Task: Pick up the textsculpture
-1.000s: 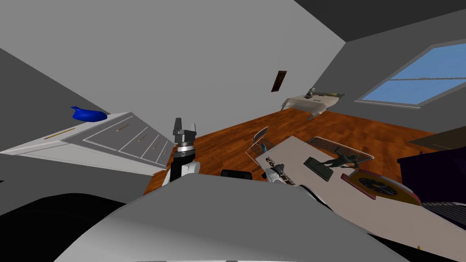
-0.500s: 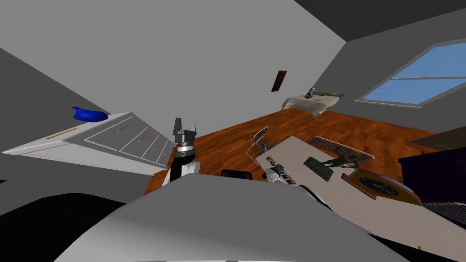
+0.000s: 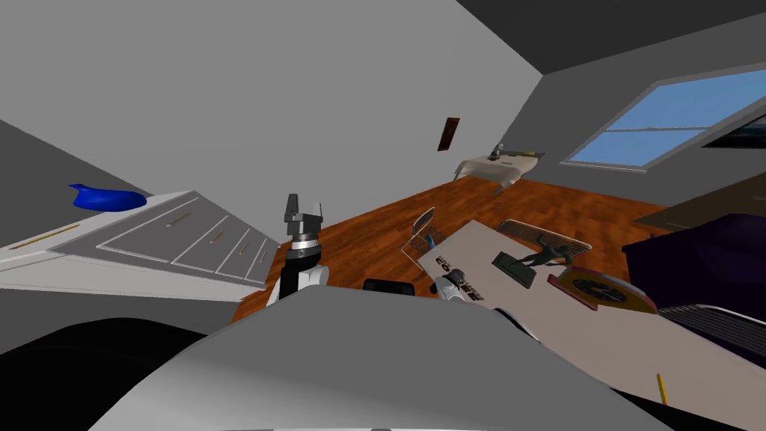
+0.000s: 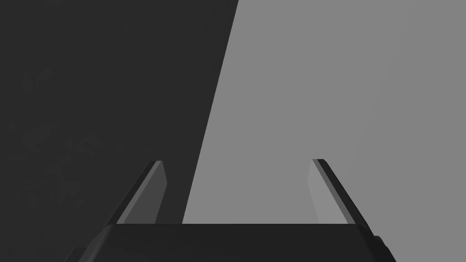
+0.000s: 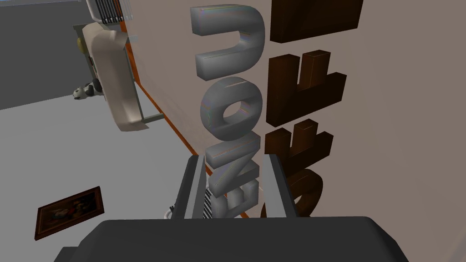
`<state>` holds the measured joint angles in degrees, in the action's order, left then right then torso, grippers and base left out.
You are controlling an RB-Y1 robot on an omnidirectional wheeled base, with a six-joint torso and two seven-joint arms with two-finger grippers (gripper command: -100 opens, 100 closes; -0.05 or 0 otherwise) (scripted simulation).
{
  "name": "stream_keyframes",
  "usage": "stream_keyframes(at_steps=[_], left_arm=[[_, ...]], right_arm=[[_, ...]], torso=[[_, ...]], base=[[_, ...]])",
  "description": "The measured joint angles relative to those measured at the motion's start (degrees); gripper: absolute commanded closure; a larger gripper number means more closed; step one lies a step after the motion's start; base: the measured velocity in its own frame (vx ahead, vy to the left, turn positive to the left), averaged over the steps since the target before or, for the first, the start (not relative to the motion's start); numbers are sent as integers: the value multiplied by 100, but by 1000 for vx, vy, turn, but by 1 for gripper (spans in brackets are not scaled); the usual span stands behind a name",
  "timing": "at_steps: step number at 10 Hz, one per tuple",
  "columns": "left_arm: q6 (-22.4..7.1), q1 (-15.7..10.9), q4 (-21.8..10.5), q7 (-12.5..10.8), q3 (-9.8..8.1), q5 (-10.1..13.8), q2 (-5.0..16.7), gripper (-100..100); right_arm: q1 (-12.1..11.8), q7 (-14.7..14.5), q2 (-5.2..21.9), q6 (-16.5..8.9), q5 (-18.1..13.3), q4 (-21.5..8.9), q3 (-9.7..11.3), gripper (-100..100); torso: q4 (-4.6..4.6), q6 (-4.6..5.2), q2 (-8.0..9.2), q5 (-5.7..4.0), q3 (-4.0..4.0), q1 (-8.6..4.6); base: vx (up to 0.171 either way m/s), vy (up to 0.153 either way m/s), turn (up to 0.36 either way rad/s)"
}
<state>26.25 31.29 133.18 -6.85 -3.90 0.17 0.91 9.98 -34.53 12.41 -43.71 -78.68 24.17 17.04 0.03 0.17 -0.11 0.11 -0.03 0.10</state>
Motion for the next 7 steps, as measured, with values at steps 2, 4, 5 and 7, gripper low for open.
stream_keyframes(at_steps=[2, 4, 5, 7], left_arm=[[0, 0, 0, 0, 0, 0, 0, 0], [0, -1, 0, 0, 0, 0, 0, 0], [0, -1, 0, 0, 0, 0, 0, 0], [0, 0, 0, 0, 0, 0, 0, 0]], right_arm=[[18, 1, -33, 71, -158, 11, 207, 100], [-78, -160, -16, 129, -156, 273, 256, 100], [-124, -232, -14, 148, -154, 395, 272, 100], [-365, -670, 21, 211, -94, 996, 301, 100]], torso=[[-3, -2, -14, 0, -8, 6], [-1, -8, -7, -6, -4, -5], [-2, -7, -2, -6, -2, -8], [-5, 1, -4, -3, -5, -3]], base=[[69, 38, -241], [36, 18, -142], [35, 20, -230], [59, 41, -371]])
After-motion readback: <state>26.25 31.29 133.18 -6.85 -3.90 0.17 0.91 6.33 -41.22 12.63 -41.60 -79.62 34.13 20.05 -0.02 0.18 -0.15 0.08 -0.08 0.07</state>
